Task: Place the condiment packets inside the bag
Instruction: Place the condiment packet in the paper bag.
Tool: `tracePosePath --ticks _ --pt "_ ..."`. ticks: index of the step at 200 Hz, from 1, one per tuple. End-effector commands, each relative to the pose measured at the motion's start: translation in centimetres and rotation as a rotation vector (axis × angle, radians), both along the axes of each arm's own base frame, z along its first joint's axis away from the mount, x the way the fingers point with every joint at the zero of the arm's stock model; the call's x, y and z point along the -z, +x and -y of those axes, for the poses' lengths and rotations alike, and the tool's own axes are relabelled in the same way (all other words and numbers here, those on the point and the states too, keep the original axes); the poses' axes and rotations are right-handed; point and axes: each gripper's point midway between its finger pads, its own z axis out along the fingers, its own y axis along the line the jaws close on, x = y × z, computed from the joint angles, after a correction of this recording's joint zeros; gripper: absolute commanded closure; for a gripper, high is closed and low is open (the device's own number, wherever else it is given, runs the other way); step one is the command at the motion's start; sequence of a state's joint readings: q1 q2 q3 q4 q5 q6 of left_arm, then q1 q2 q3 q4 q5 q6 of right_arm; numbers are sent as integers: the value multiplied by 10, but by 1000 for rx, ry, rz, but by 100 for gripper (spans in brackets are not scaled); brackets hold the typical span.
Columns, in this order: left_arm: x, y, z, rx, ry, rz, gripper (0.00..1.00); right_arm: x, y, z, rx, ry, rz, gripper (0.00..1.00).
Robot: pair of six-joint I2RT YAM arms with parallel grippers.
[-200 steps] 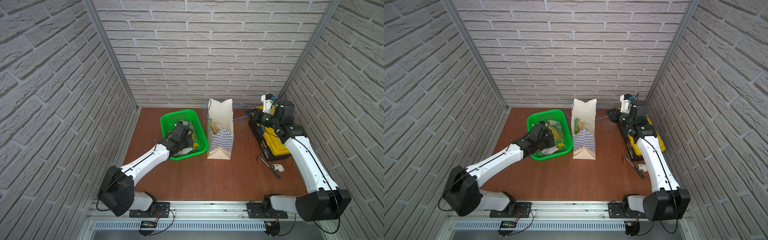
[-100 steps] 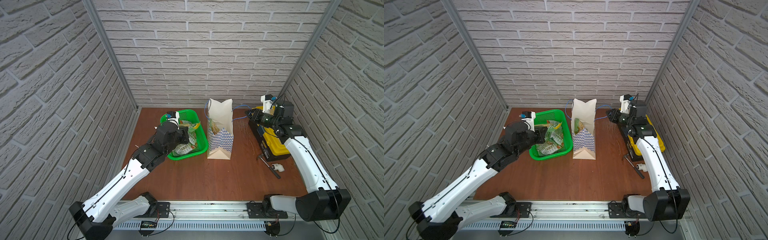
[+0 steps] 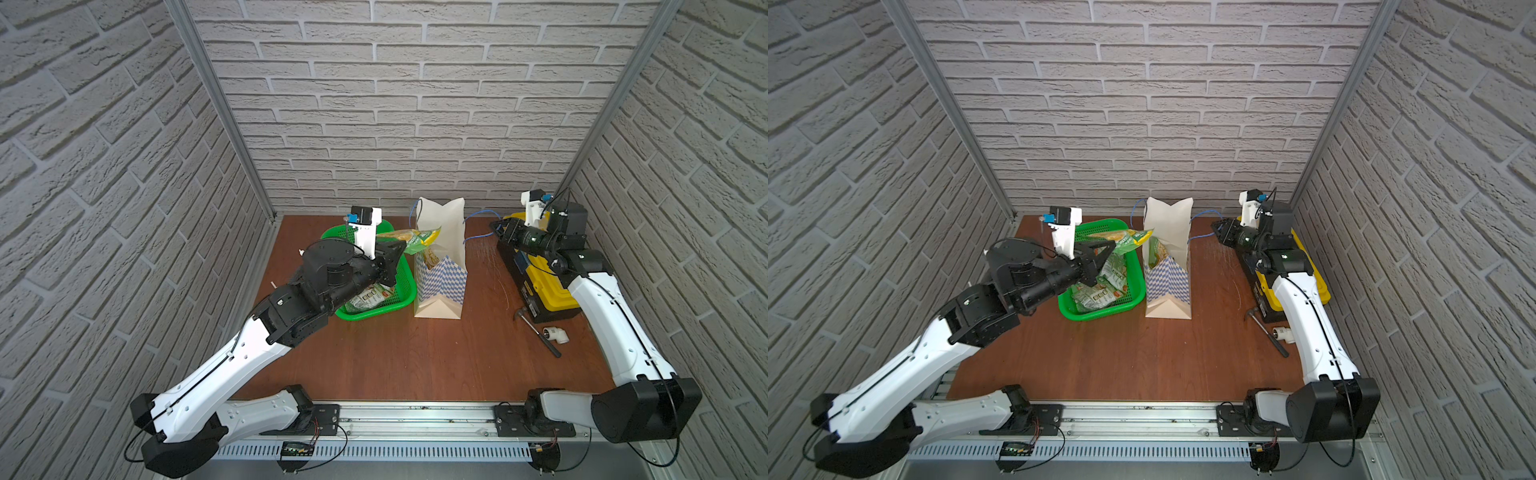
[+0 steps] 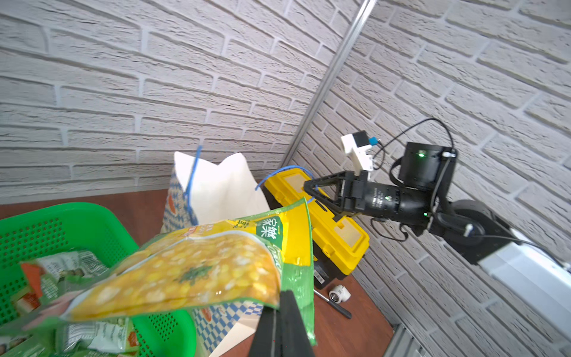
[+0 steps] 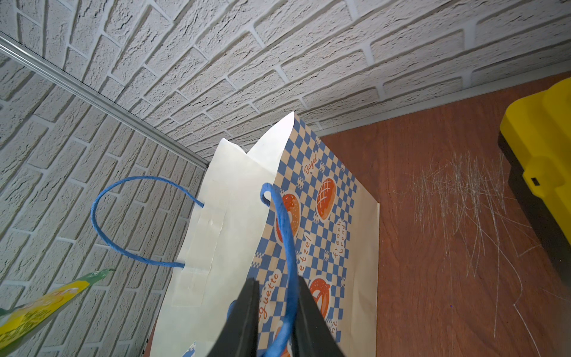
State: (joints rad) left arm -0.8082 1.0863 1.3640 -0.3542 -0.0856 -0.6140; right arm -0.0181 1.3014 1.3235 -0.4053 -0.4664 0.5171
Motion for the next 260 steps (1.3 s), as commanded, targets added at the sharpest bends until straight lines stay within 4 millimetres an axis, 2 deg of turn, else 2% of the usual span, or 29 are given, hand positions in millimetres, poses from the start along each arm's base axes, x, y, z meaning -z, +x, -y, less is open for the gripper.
tracePosePath --ticks 1,20,37,54,75,95,116,142,167,179,198,204,223,241,260 --pt "-41 -7 26 83 -31 128 100 -14 -5 1 -3 0 55 76" --pt "-55 -8 48 133 -19 163 100 -14 -5 0 -5 1 53 76" --pt "-57 7 63 125 7 170 100 -14 -5 1 -3 -2 54 76" --pt "-50 26 78 113 45 160 100 -15 -7 3 3 -4 58 76" --pt "-29 58 89 103 65 77 100 -15 -8 5 8 -6 56 76" --pt "-5 91 85 48 58 1 100 -14 -9 10 27 -13 56 76" --pt "22 116 84 10 72 -74 100 -15 -12 16 44 -25 61 77" --pt "53 131 88 -5 115 -150 100 -12 -13 22 67 -43 55 77" --pt "72 129 105 66 123 -208 100 -9 -13 25 74 -40 50 78" --pt "73 123 112 95 136 -216 76 -9 -13 25 73 -38 50 78" --pt "65 109 119 106 169 -181 38 -9 -13 25 75 -37 52 78" --pt "62 104 119 107 179 -173 29 -9 -13 25 74 -37 51 78" --pt "54 91 116 104 200 -148 16 -9 -14 25 73 -36 51 78" --pt "44 77 104 93 210 -121 2 -8 -14 25 70 -33 50 78" --pt "41 64 79 34 241 -88 2 -7 -14 24 66 -27 49 78"
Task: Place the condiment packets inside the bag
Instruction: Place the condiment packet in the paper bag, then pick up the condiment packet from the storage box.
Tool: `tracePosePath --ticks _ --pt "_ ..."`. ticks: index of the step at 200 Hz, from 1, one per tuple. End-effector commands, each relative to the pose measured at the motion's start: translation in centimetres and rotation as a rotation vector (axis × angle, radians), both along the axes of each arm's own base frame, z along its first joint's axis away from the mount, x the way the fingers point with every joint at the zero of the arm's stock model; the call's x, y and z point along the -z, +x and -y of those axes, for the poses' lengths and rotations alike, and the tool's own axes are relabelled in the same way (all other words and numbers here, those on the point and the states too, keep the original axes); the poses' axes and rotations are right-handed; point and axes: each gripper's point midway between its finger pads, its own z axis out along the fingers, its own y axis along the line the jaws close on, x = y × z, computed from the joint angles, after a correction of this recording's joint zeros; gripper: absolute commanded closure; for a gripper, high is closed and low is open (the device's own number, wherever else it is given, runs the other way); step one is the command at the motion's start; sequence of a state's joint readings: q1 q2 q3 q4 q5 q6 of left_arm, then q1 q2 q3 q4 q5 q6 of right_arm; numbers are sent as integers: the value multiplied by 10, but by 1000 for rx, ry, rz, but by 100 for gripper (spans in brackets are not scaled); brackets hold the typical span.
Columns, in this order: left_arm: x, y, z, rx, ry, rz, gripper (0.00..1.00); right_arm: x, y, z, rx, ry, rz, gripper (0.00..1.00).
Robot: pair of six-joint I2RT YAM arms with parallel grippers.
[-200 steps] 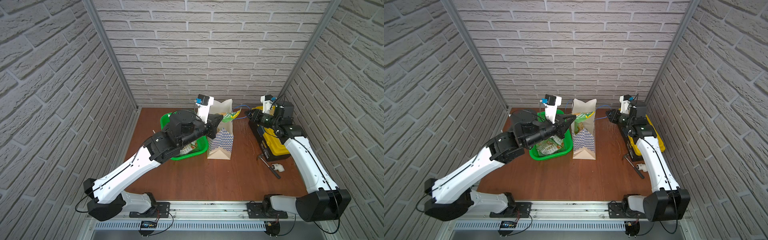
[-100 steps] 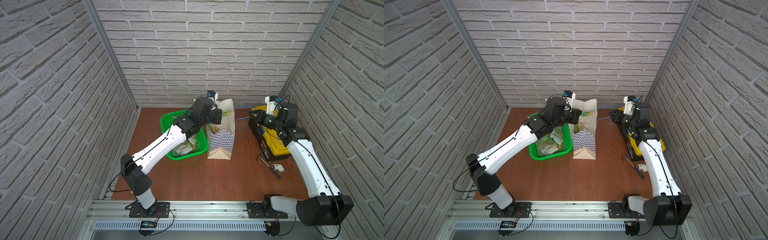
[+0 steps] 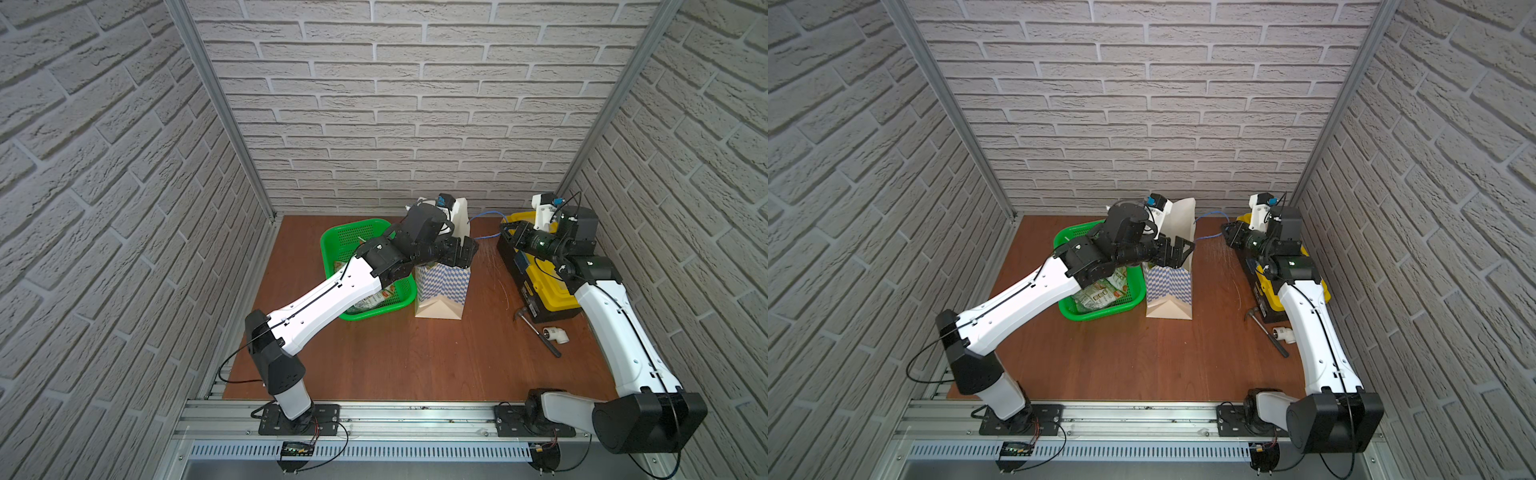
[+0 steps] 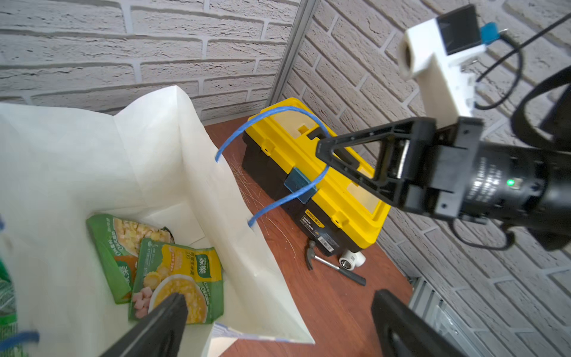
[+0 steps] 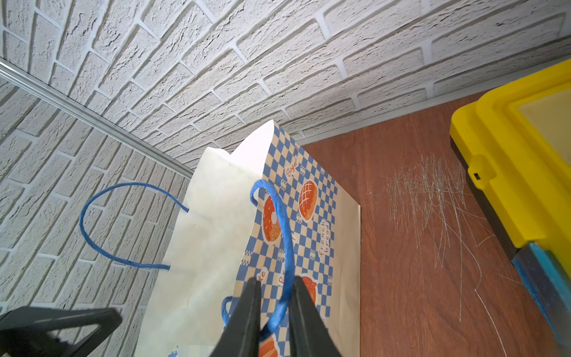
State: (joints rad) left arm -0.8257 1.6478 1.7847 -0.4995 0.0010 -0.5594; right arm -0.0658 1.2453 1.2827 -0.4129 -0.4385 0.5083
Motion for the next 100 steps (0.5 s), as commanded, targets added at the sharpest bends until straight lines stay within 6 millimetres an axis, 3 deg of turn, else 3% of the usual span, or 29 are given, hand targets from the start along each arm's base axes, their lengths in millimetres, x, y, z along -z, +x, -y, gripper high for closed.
tracePosePath --ticks 1,29,57,100 --pt "-29 -15 -39 -76 15 103 2 -7 -4 1 -4 -8 38 78" --pt "-18 -29 -93 -212 68 137 2 -8 -4 -2 -12 10 39 78" --pt "11 -37 -152 -354 118 111 2 -9 -4 0 -2 17 31 78" --pt "87 -28 -219 -504 124 -76 2 -4 -8 10 53 -22 11 78"
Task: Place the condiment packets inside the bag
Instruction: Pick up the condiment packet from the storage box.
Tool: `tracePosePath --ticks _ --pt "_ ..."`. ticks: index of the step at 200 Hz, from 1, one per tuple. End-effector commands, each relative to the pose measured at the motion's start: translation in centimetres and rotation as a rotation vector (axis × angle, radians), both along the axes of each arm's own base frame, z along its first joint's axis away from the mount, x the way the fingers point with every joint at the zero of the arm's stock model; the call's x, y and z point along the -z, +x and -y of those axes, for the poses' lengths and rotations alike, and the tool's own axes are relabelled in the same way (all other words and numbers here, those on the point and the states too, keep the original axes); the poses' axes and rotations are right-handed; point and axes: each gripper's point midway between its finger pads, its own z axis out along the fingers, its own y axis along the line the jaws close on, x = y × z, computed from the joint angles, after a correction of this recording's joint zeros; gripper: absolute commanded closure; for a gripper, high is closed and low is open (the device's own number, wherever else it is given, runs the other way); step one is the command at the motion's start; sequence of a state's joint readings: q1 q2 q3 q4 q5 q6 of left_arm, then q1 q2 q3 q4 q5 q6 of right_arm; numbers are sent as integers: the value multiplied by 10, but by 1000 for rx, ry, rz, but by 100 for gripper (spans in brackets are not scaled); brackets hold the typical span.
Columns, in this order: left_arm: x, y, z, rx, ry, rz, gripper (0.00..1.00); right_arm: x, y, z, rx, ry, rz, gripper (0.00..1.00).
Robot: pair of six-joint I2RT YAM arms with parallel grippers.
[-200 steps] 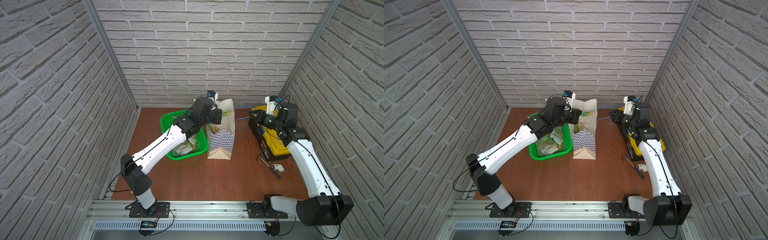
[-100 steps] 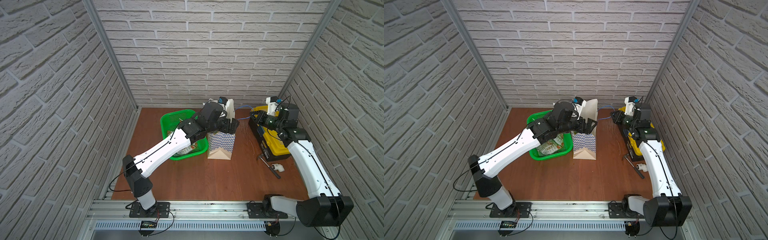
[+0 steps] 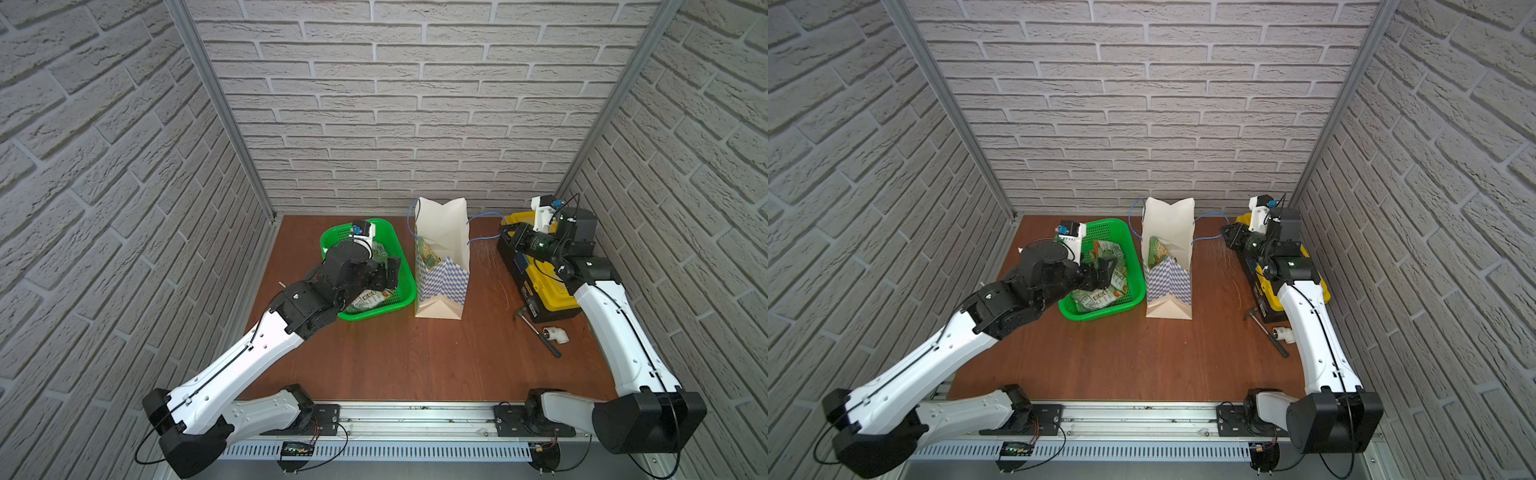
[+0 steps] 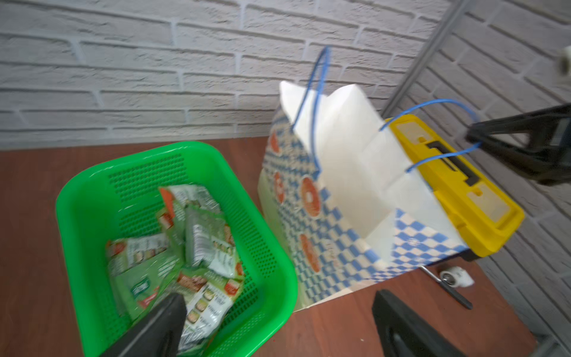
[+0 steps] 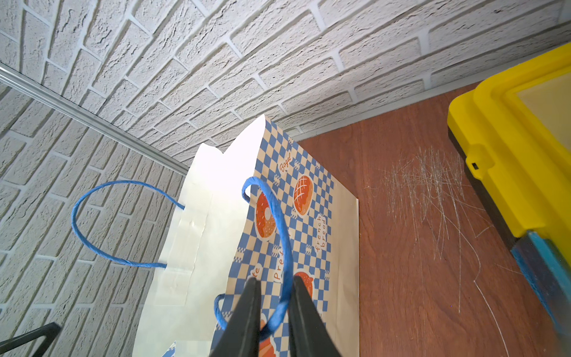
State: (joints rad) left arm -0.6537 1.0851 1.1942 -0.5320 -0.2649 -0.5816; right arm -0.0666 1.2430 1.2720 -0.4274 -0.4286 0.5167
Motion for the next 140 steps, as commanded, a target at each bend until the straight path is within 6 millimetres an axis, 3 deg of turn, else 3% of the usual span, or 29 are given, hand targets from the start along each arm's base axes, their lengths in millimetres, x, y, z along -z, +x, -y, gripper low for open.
tracePosePath --ticks 1,21,50,74,117,140 --pt "43 9 -28 -94 -13 -102 2 -11 -6 9 43 -28 36 78" --pt "77 22 -49 -166 -12 -181 2 -2 -3 13 56 -59 16 78" --pt "117 46 -80 -279 -36 -270 10 6 1 9 35 -42 6 78" --pt "143 73 -90 -310 -115 -323 18 10 0 9 31 -45 -1 78" --pt "162 118 -85 -311 -213 -352 25 16 -3 18 63 -107 -15 78" --pt "169 134 -92 -354 -201 -349 29 21 -3 22 75 -123 -26 78"
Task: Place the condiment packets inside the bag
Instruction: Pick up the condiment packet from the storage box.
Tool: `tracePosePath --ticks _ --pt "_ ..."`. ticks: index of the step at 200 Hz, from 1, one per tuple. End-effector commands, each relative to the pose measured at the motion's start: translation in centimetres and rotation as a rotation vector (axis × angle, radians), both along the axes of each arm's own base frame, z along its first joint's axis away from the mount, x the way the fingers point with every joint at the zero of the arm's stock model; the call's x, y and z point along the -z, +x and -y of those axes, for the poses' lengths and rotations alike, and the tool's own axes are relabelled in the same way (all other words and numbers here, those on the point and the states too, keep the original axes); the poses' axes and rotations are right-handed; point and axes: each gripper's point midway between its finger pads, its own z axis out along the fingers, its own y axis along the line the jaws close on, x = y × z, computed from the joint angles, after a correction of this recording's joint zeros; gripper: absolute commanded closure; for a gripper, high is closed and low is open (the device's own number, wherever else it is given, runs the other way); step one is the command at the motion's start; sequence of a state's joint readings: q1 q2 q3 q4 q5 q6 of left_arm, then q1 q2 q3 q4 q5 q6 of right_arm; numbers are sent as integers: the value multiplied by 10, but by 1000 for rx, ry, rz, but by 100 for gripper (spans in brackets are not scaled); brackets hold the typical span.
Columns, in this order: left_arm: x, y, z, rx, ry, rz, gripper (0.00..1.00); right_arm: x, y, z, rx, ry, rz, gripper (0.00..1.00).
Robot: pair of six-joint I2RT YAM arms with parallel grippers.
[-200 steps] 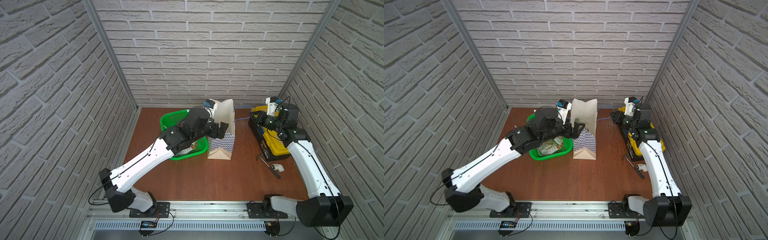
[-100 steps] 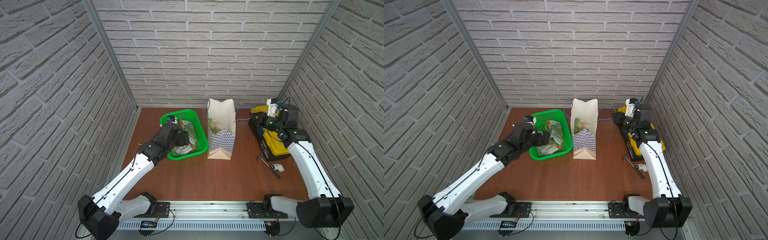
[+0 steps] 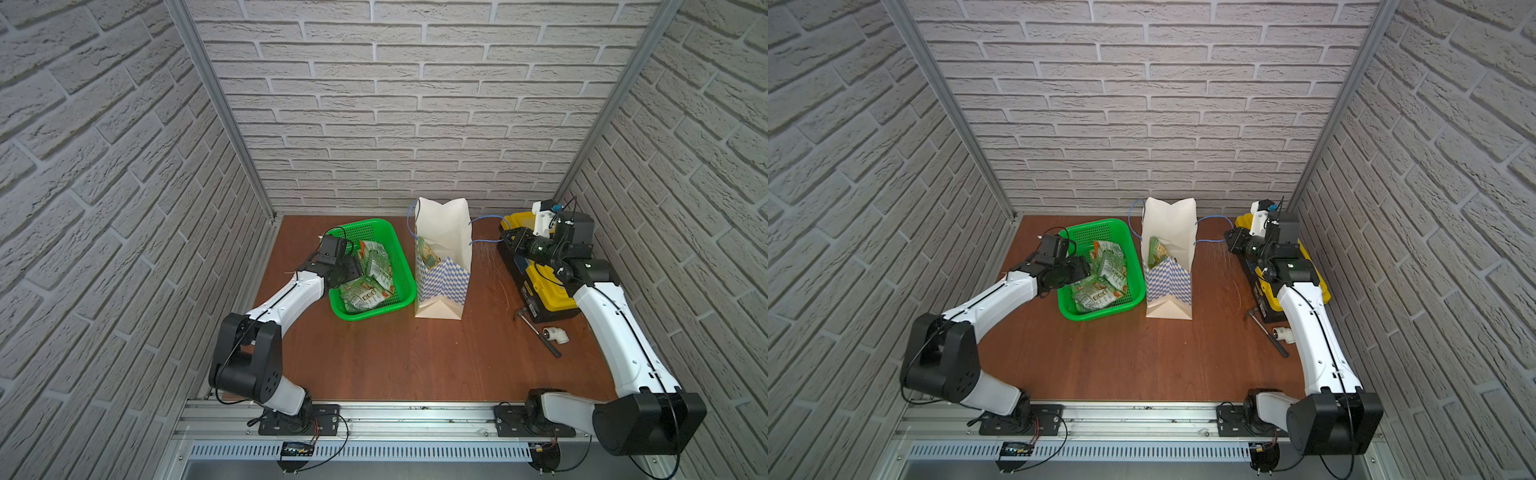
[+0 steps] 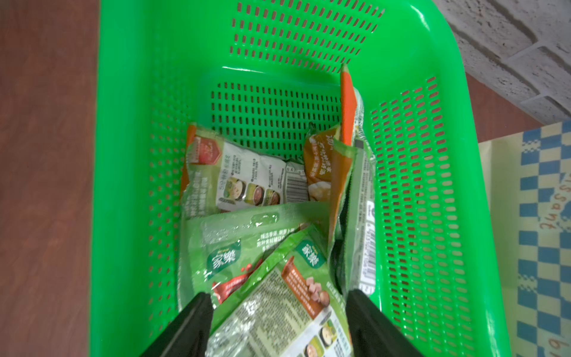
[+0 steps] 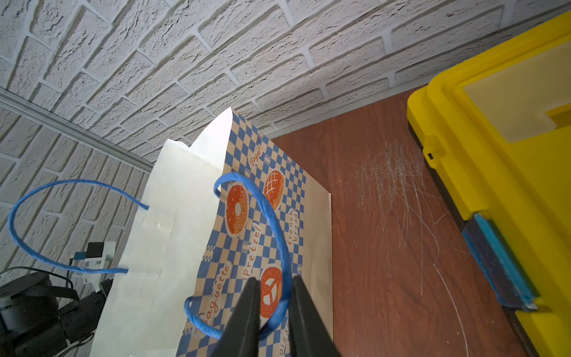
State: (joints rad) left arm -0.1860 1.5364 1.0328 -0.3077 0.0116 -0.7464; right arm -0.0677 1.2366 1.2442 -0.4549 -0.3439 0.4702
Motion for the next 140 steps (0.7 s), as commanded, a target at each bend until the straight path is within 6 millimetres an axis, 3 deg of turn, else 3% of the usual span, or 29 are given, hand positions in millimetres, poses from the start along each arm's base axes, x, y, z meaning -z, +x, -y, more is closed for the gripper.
tracePosePath --ticks 1,43,140 --pt "-27 34 3 -22 -46 117 29 3 -1 8 20 -48 10 78" --pt "-12 58 4 -30 -85 111 35 11 0 12 35 -66 -10 78" --pt "16 79 3 -44 -121 83 83 21 4 11 29 -58 -36 79"
